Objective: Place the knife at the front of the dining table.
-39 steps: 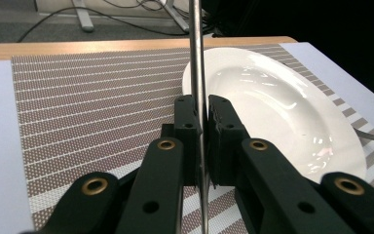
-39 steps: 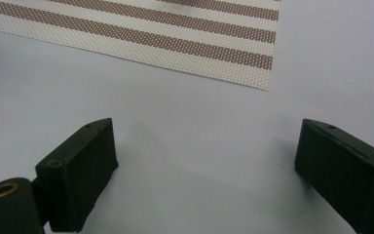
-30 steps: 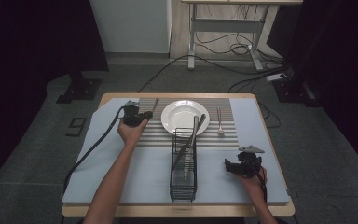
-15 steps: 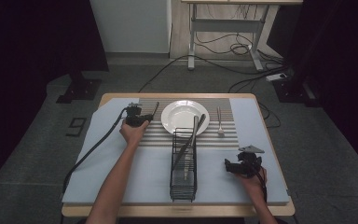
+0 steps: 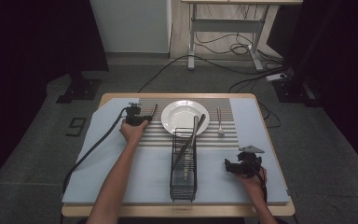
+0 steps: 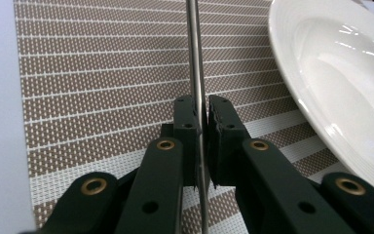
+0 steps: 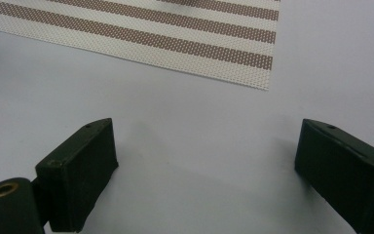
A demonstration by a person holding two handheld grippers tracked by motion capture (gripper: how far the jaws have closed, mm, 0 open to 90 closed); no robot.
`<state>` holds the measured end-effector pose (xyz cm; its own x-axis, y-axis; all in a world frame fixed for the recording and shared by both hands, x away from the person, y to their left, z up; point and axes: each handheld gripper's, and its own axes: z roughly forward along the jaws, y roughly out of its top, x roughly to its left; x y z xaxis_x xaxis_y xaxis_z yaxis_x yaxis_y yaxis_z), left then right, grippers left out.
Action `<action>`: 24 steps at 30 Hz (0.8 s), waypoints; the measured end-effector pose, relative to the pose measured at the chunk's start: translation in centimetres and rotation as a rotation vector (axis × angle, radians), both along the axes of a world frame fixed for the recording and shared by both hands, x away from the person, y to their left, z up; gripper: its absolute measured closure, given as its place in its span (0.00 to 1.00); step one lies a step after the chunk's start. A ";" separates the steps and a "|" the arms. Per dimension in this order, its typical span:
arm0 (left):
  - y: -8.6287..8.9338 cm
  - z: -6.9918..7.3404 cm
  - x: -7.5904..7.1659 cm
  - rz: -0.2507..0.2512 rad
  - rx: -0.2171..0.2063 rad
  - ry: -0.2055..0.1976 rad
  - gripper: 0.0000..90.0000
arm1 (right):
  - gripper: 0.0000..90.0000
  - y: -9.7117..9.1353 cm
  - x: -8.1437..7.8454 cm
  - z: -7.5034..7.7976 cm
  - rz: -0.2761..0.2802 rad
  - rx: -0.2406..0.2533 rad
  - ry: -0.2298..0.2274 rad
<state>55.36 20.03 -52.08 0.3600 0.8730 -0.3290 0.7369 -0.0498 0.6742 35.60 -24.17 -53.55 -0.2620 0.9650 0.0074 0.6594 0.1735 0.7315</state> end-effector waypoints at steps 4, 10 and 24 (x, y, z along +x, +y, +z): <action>0.1 -0.3 0.2 0.005 0.007 0.017 0.92 | 0.09 0.0 0.0 0.0 0.000 0.001 0.000; 0.1 -0.3 0.2 0.000 0.011 0.013 0.92 | 0.09 0.0 0.0 0.0 0.000 0.001 0.000; 0.2 -0.2 -0.3 -0.020 0.089 -0.066 0.79 | 0.09 0.0 0.0 0.0 0.000 0.001 0.000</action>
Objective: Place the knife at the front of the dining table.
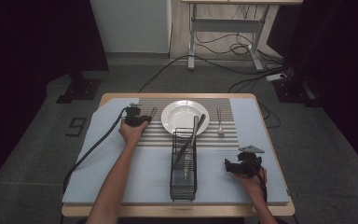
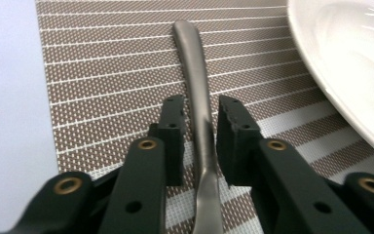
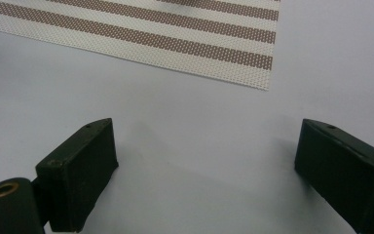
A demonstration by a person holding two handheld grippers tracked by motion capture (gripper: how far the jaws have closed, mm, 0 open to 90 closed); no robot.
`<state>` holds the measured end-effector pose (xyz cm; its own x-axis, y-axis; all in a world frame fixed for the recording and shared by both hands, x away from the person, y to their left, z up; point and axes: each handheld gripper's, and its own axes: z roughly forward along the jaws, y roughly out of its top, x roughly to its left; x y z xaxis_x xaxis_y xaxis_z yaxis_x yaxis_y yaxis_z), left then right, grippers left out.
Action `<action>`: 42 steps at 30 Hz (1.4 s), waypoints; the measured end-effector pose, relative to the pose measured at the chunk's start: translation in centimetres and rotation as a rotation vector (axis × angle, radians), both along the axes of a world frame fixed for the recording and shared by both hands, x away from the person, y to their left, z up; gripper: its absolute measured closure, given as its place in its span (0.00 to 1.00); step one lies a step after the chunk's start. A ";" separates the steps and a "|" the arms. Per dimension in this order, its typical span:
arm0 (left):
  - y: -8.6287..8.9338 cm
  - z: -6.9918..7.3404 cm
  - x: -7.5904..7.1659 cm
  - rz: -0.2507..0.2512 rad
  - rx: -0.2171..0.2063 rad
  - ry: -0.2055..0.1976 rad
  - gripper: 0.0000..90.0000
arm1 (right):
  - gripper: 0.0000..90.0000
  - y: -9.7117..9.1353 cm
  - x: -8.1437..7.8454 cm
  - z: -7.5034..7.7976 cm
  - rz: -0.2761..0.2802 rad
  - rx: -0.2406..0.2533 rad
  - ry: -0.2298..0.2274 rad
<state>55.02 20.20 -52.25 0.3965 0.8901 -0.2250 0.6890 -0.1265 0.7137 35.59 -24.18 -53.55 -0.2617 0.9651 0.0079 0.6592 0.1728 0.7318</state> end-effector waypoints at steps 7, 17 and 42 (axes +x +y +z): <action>0.9 0.7 -1.2 -0.024 -0.021 -0.015 0.70 | 0.09 0.0 0.0 0.0 0.000 -0.002 0.001; 2.3 1.6 -4.6 -0.038 -0.024 -0.018 0.63 | 0.09 0.0 0.0 0.0 0.000 -0.002 0.002; 2.4 0.1 -9.5 -0.063 0.061 -0.002 0.60 | 0.09 0.1 0.0 0.0 0.000 -0.004 0.001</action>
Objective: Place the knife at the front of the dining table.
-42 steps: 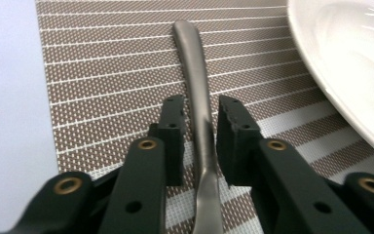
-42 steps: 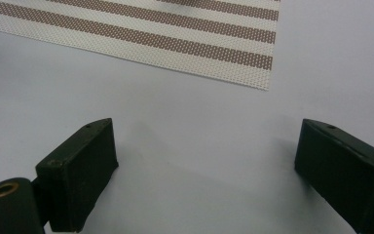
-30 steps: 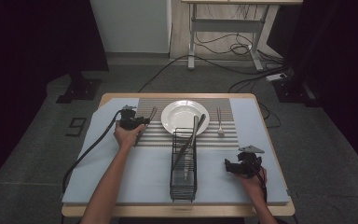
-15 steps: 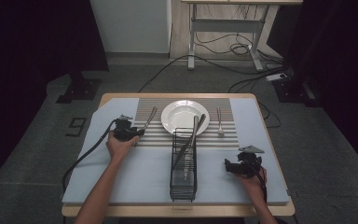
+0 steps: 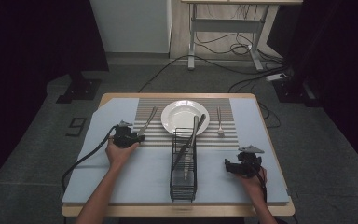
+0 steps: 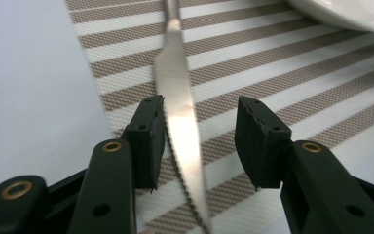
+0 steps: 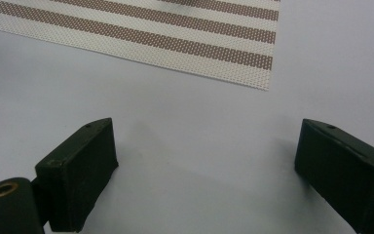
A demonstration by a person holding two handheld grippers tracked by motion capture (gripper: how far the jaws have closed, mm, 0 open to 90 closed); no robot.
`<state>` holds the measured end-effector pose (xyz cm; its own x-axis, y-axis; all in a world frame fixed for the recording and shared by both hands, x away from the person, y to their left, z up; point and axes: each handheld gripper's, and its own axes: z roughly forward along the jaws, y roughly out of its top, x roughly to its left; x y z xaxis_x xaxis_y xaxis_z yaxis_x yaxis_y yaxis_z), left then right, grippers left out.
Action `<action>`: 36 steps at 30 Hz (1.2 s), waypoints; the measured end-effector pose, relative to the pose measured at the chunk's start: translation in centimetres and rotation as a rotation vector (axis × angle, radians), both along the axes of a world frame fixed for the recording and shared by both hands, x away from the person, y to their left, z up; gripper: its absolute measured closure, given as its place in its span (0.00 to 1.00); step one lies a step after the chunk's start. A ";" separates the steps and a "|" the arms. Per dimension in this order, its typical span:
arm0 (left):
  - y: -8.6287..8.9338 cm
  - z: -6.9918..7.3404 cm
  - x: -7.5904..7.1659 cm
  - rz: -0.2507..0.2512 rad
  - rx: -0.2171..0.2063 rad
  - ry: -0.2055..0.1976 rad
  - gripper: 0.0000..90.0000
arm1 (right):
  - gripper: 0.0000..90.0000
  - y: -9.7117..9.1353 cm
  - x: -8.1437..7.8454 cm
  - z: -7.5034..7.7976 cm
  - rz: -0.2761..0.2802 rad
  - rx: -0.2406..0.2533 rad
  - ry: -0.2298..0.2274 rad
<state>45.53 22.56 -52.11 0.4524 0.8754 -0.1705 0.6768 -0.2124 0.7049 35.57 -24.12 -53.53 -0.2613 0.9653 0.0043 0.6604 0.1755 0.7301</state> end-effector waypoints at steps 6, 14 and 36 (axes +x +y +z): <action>-0.3 -0.1 -0.2 -0.012 -0.027 0.003 0.63 | 0.09 0.0 0.0 0.0 -0.001 0.001 0.001; -0.7 -0.3 -0.1 -0.013 -0.057 -0.006 0.64 | 0.09 0.0 0.0 0.0 -0.001 0.001 0.001; -0.8 -0.4 0.3 -0.020 -0.099 0.004 0.63 | 0.09 0.0 0.0 0.0 -0.001 0.002 0.000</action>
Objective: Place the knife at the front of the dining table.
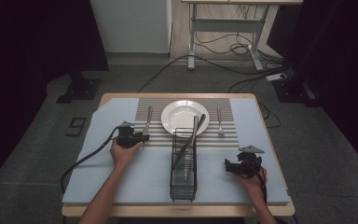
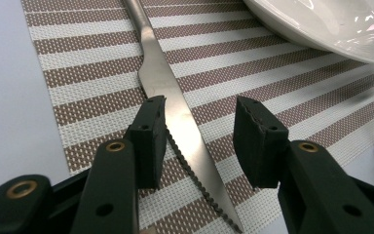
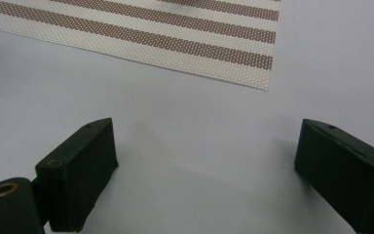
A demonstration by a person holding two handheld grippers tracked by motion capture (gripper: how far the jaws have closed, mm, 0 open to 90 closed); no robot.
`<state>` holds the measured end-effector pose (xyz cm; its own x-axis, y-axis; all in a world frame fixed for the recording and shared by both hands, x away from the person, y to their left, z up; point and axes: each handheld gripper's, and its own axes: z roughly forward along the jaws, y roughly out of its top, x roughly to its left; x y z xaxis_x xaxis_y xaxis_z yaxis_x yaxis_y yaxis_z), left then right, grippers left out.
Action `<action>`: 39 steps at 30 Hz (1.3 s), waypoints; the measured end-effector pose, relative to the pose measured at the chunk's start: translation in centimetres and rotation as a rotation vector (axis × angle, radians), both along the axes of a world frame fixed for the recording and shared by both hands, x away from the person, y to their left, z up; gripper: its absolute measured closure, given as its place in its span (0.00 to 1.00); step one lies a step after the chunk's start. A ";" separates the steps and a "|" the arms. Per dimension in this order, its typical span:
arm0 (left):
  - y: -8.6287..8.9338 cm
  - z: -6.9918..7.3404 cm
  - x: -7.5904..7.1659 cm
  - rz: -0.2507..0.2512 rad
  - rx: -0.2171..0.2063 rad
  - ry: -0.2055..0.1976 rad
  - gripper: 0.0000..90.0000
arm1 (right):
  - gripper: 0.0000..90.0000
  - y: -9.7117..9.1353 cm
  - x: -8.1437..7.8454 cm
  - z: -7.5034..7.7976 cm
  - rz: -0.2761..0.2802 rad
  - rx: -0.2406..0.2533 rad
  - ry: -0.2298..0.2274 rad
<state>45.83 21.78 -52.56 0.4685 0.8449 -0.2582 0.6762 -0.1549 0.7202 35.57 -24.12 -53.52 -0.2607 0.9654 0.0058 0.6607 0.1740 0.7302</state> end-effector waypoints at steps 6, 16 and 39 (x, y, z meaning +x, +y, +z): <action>0.0 0.0 0.0 0.003 0.000 -0.002 0.63 | 0.09 0.0 0.0 0.0 0.001 -0.001 -0.001; 0.6 1.3 -1.3 -0.028 -0.002 -0.076 0.55 | 0.09 0.0 0.0 0.0 0.000 0.000 0.000; 5.0 3.8 -10.5 -0.097 -0.079 -0.155 0.48 | 0.09 0.0 0.0 0.0 0.000 0.002 -0.001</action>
